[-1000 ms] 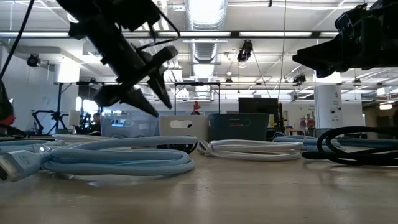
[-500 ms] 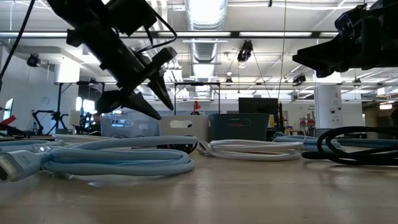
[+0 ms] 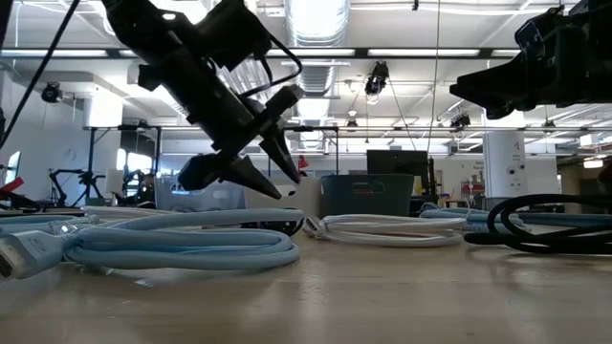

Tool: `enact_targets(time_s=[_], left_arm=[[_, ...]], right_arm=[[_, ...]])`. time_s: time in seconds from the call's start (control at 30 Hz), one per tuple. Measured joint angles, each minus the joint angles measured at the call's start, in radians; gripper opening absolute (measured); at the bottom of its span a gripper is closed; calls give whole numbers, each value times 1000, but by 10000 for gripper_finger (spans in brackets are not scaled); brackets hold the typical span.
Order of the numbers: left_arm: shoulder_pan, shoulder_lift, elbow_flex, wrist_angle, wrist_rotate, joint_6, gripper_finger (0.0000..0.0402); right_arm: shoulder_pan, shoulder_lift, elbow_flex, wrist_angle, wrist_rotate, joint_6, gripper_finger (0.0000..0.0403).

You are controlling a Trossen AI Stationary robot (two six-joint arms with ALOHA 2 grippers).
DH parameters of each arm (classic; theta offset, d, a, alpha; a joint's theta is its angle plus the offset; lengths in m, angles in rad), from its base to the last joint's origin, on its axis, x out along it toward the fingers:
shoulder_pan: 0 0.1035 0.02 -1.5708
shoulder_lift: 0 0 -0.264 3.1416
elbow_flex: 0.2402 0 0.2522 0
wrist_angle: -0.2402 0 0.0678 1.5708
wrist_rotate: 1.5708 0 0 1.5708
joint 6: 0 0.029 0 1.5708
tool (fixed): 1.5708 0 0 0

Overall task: Pick & Place USB Port
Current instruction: Put the top black USB cable into the black bin

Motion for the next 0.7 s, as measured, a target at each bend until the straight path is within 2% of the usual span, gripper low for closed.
enact_targets(time_s=[0.23,0.47,0.7], left_arm=[[1,44,1,-7,6,-41,167],[6,56,4,-47,83,-49,167],[0,33,2,-84,294,33,167]], right_arm=[[1,1,0,-1,0,0,150],[1,1,0,-2,0,0,150],[1,1,0,-4,0,0,150]])
